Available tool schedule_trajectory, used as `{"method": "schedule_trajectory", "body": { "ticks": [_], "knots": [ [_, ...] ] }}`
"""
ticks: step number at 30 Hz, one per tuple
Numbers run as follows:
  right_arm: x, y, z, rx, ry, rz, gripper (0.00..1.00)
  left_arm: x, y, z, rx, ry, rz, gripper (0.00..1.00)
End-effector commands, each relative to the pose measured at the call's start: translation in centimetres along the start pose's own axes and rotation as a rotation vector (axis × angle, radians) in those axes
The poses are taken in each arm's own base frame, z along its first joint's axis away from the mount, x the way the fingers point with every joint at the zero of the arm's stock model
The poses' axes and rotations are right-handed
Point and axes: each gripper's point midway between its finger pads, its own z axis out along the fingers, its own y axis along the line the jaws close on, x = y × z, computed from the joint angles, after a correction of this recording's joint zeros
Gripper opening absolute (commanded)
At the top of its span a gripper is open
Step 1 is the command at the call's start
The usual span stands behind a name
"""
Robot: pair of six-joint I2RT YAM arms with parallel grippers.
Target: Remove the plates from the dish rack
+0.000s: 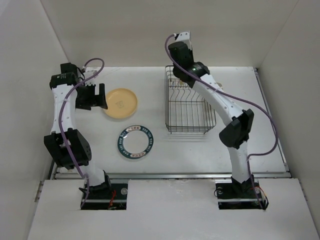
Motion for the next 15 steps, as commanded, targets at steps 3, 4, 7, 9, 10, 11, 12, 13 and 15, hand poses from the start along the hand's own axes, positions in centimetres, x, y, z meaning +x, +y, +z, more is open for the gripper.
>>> {"method": "schedule_trajectory", "body": {
  "ticks": [3, 4, 7, 9, 10, 11, 12, 13, 15],
  "knots": [
    [-8.6, 5.6, -11.6, -0.844, -0.157, 0.209, 0.00, -1.1, -6.8, -3.1, 0.310, -0.122, 0.141, 1.00],
    [-6.7, 7.8, -12.7, -0.962, -0.115, 0.172, 0.00, -1.6, -7.1, -3.4, 0.319, -0.152, 0.155, 1.00],
    [-2.9, 13.2, -17.0, -1.334, 0.009, 0.156, 0.00, -2.1, -7.5, -3.1, 0.311, -0.166, 0.167, 1.00],
    [-0.1, 16.1, -18.1, -1.475, 0.132, 0.188, 0.00, -2.3, -7.2, -2.9, 0.282, -0.165, 0.163, 1.00],
    [-0.1, 16.9, -20.0, -1.613, 0.140, 0.205, 0.00, -2.3, -7.2, -2.9, 0.281, -0.165, 0.163, 1.00],
    [1.5, 18.3, -20.7, -1.671, 0.199, 0.214, 0.00, -2.5, -7.3, -2.8, 0.275, -0.169, 0.174, 1.00],
    [1.5, 18.6, -21.4, -1.714, 0.240, 0.259, 0.00, -2.5, -7.3, -2.8, 0.275, -0.169, 0.174, 1.00],
    [1.4, 19.1, -22.3, -1.761, 0.246, 0.269, 0.00, -2.1, -7.4, -2.8, 0.276, -0.165, 0.173, 1.00],
    [0.8, 19.9, -24.2, -1.834, 0.221, 0.273, 0.00, -1.8, -7.6, -2.7, 0.287, -0.165, 0.172, 0.98]
  ]
}}
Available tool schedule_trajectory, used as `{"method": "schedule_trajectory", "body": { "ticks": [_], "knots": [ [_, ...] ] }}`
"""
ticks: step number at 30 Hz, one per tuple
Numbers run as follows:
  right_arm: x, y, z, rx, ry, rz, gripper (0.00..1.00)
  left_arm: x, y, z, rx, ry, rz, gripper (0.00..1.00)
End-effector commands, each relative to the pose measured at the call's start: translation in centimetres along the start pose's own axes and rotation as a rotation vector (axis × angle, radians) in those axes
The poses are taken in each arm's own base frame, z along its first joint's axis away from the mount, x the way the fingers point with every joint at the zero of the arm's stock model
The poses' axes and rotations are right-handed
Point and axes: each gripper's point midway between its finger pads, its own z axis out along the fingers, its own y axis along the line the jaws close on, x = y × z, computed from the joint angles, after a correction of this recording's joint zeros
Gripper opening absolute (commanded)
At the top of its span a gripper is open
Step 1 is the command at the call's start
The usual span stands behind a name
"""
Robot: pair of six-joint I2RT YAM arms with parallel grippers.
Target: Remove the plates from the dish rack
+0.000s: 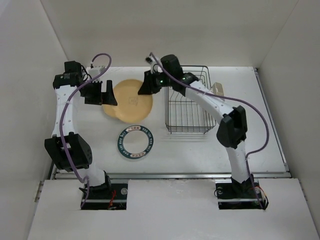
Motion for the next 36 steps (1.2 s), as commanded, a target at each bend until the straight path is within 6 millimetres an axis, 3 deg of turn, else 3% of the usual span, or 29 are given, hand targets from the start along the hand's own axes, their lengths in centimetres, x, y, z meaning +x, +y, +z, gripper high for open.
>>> {"method": "schedule_trajectory", "body": {
  "ticks": [1, 2, 4, 8, 9, 12, 13, 16, 19, 21, 22, 24, 25, 26, 27, 30, 32, 34, 36],
  "knots": [
    [0.7, 6.8, 0.9, -0.320, 0.031, 0.031, 0.00, -0.4, -1.5, -1.2, 0.024, -0.057, 0.044, 0.96],
    [0.5, 7.4, 1.0, -0.330, 0.028, 0.022, 0.00, 0.2, -1.4, -0.8, 0.028, -0.040, 0.033, 0.94],
    [1.1, 6.9, 1.7, -0.327, 0.040, 0.051, 0.00, 0.7, -1.3, -0.4, 0.032, -0.025, 0.023, 0.91],
    [2.0, 7.1, 2.3, -0.382, 0.063, 0.077, 0.00, 1.9, -0.8, 0.2, 0.023, 0.011, 0.002, 0.73],
    [2.3, 6.8, 2.6, -0.379, 0.070, 0.083, 0.00, 2.3, -0.7, 0.7, 0.028, 0.030, -0.010, 0.63],
    [2.6, 6.6, 2.7, -0.379, 0.071, 0.084, 0.00, 3.0, -0.1, 1.0, 0.009, 0.060, -0.024, 0.46],
    [2.7, 6.8, 2.6, -0.387, 0.075, 0.084, 0.00, 3.0, 0.0, 1.0, 0.000, 0.063, -0.024, 0.30],
    [3.0, 6.4, 2.8, -0.372, 0.077, 0.091, 0.00, 2.6, 0.6, 0.8, -0.034, 0.060, -0.026, 0.00],
    [3.3, 5.4, 3.4, -0.327, 0.078, 0.108, 0.03, 2.1, 1.2, 0.7, -0.079, 0.046, -0.051, 0.00],
    [3.2, 3.8, 4.2, -0.233, 0.076, 0.137, 0.23, 1.5, 2.1, 1.0, -0.118, 0.028, -0.074, 0.00],
    [2.8, 3.4, 4.2, -0.196, 0.065, 0.132, 0.28, 1.4, 2.8, 1.3, -0.148, 0.030, -0.092, 0.00],
    [2.2, 2.2, 4.6, -0.122, 0.038, 0.136, 0.28, 0.1, 4.0, 1.5, -0.172, -0.005, -0.153, 0.00],
    [2.1, 1.8, 4.7, -0.100, 0.029, 0.136, 0.35, -0.1, 4.6, 1.4, -0.181, -0.012, -0.189, 0.00],
    [2.0, 0.7, 4.6, -0.061, 0.024, 0.146, 0.63, -0.9, 5.6, 1.6, -0.198, -0.022, -0.216, 0.00],
    [1.0, -0.3, 4.4, 0.018, -0.010, 0.146, 0.67, -1.0, 6.3, 1.5, -0.207, -0.029, -0.274, 0.00],
    [0.4, -3.2, 3.7, 0.174, -0.038, 0.165, 0.75, -2.2, 8.2, 2.4, -0.227, -0.046, -0.341, 0.00],
    [-1.7, -4.7, 2.0, 0.287, -0.113, 0.170, 0.77, -2.7, 9.3, 3.2, -0.223, -0.059, -0.395, 0.00],
    [-1.6, -7.4, 0.6, 0.410, -0.142, 0.202, 0.79, -2.9, 9.9, 4.8, -0.191, -0.034, -0.434, 0.00],
    [-2.0, -6.8, -0.7, 0.417, -0.164, 0.196, 0.79, -3.2, 10.5, 6.0, -0.175, -0.024, -0.460, 0.00]
  ]
}}
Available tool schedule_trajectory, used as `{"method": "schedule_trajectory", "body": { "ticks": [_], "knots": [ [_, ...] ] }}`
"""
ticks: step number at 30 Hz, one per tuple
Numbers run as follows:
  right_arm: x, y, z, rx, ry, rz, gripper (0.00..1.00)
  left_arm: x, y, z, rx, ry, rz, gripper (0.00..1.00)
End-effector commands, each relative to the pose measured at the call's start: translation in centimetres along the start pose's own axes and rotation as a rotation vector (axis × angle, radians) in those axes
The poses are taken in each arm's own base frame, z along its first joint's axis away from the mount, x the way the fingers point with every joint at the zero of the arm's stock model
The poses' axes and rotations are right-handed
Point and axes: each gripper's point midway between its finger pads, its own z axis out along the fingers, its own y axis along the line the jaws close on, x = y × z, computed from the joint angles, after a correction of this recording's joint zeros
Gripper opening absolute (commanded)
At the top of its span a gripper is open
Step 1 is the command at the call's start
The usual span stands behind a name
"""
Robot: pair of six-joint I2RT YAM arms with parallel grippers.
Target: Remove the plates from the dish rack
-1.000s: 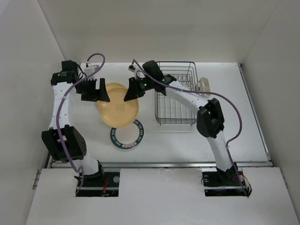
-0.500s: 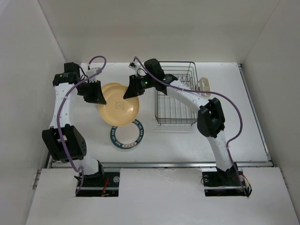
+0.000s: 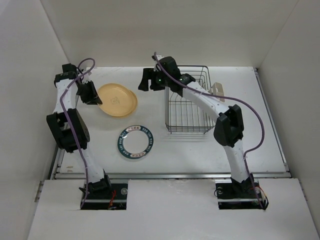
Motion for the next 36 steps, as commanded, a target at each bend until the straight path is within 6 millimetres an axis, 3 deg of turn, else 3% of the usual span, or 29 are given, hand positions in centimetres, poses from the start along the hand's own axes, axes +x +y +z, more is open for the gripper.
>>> {"method": "schedule_trajectory", "body": {
  "ticks": [1, 4, 5, 6, 10, 11, 13, 17, 21, 24, 25, 26, 28, 29, 31, 32, 33, 35, 36],
  "knots": [
    [-3.5, -1.9, -3.9, 0.145, -0.126, 0.035, 0.79, -1.9, -0.4, 1.3, 0.017, -0.021, -0.078, 0.00],
    [-3.4, -1.4, -5.6, 0.142, -0.132, 0.034, 0.79, -2.8, 1.3, 3.2, -0.033, -0.030, -0.071, 0.00],
    [-2.4, -1.7, -5.7, 0.144, -0.108, 0.038, 0.79, -3.0, 1.8, 3.6, -0.048, -0.027, -0.060, 0.00],
    [-2.6, -1.4, -6.4, 0.140, -0.116, 0.036, 0.79, -2.8, 1.6, 4.1, -0.057, -0.008, -0.032, 0.00],
    [-2.6, -0.9, -7.9, 0.136, -0.123, 0.035, 0.79, -2.2, 2.1, 5.7, -0.135, 0.083, 0.058, 0.34],
    [-2.4, -0.8, -8.1, 0.129, -0.117, 0.035, 0.79, -2.4, 2.2, 5.9, -0.156, 0.083, 0.081, 0.49],
    [-2.9, -0.3, -8.7, 0.122, -0.130, 0.032, 0.79, -2.5, 2.5, 5.6, -0.177, 0.083, 0.082, 0.59],
    [-3.7, 0.3, -10.3, 0.123, -0.158, 0.019, 0.79, -2.4, 2.6, 5.3, -0.251, 0.087, 0.178, 0.66],
    [-5.0, -0.8, -12.6, 0.203, -0.204, 0.027, 0.79, -2.2, 3.1, 4.4, -0.318, 0.089, 0.203, 0.66],
    [-6.6, -3.5, -16.3, 0.354, -0.284, 0.069, 0.81, -2.7, 2.7, 1.7, -0.340, -0.001, 0.180, 0.69],
    [-7.4, -6.4, -19.1, 0.503, -0.349, 0.096, 0.87, -3.2, 2.6, -0.3, -0.353, -0.077, 0.168, 0.71],
    [-7.2, -8.7, -20.0, 0.603, -0.360, 0.106, 0.91, -3.0, 2.9, -1.7, -0.373, -0.099, 0.161, 0.74],
    [-7.8, -11.9, -24.5, 0.775, -0.429, 0.140, 1.00, -3.8, 3.9, -4.3, -0.443, -0.193, 0.144, 0.86],
    [-7.5, -15.8, -27.9, 0.941, -0.441, 0.167, 1.00, -3.5, 4.5, -6.5, -0.480, -0.240, 0.119, 0.89],
    [-6.9, -19.0, -32.2, 1.083, -0.453, 0.213, 1.00, -3.6, 6.2, -8.9, -0.573, -0.304, 0.069, 0.94],
    [-5.9, -21.2, -33.9, 1.163, -0.437, 0.248, 1.00, -3.3, 7.7, -11.4, -0.679, -0.347, 0.023, 1.00],
    [-4.4, -24.6, -38.1, 1.289, -0.422, 0.323, 1.00, -2.8, 9.5, -12.8, -0.728, -0.357, -0.032, 1.00],
    [-3.2, -26.5, -41.6, 1.329, -0.440, 0.405, 1.00, -1.7, 11.4, -14.1, -0.766, -0.341, -0.094, 1.00],
    [-2.5, -27.7, -43.6, 1.364, -0.453, 0.445, 1.00, -1.3, 12.6, -15.7, -0.789, -0.352, -0.136, 1.00]
  ]
}}
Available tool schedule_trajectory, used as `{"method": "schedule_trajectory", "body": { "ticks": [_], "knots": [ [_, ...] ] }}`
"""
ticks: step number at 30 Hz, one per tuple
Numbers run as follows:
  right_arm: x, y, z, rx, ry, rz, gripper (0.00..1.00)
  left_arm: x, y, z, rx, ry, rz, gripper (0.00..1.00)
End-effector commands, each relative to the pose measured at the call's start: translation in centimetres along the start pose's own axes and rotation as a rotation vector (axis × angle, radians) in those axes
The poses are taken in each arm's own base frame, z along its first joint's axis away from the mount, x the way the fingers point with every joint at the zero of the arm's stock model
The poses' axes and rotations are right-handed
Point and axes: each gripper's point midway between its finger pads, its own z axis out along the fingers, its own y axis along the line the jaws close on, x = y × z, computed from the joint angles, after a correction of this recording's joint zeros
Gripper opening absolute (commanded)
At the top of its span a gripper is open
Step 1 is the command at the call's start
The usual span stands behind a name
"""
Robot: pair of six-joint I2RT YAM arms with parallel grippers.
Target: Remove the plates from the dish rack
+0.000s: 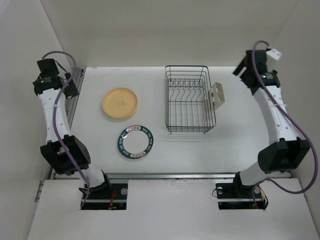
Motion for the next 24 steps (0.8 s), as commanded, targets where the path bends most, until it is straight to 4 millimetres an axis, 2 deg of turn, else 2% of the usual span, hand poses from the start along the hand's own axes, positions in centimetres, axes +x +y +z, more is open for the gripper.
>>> {"method": "schedule_trajectory", "body": {
  "ticks": [1, 4, 5, 7, 8, 11, 12, 14, 15, 18, 22, 24],
  "knots": [
    [0.1, -9.3, -1.0, 0.247, 0.014, 0.036, 1.00, 2.2, 5.7, -0.2, -0.184, 0.086, -0.092, 1.00],
    [0.5, -11.2, -2.0, 0.297, 0.005, 0.029, 1.00, 3.4, 8.1, -1.4, -0.275, 0.113, -0.119, 1.00],
    [0.1, -11.5, -2.9, 0.286, -0.012, 0.042, 1.00, 3.8, 8.4, -1.6, -0.290, 0.117, -0.117, 1.00],
    [-0.1, -11.4, -3.9, 0.245, -0.026, 0.065, 1.00, 5.4, 8.3, -2.2, -0.290, 0.135, -0.112, 1.00],
    [-0.1, -11.8, -5.0, 0.223, -0.044, 0.081, 1.00, 5.7, 8.3, -2.2, -0.290, 0.126, -0.115, 1.00],
    [0.1, -12.5, -6.2, 0.208, -0.079, 0.127, 1.00, 7.1, 7.2, -2.7, -0.230, 0.123, -0.137, 1.00],
    [-0.6, -12.9, -7.4, 0.198, -0.117, 0.162, 1.00, 7.5, 7.0, -2.9, -0.218, 0.131, -0.137, 1.00],
    [-0.1, -13.5, -8.0, 0.199, -0.136, 0.194, 1.00, 7.9, 6.6, -3.6, -0.199, 0.128, -0.152, 1.00],
    [-0.4, -14.0, -9.1, 0.183, -0.160, 0.212, 1.00, 8.5, 6.6, -3.7, -0.199, 0.140, -0.149, 1.00],
    [-0.1, -14.4, -9.9, 0.154, -0.188, 0.234, 1.00, 8.8, 6.1, -4.5, -0.164, 0.122, -0.156, 1.00],
    [-0.9, -14.7, -12.3, 0.091, -0.245, 0.293, 1.00, 9.9, 5.6, -5.4, -0.131, 0.122, -0.150, 1.00],
    [-0.8, -14.8, -12.8, 0.073, -0.250, 0.300, 1.00, 10.0, 5.4, -6.0, -0.117, 0.102, -0.154, 1.00]
  ]
}}
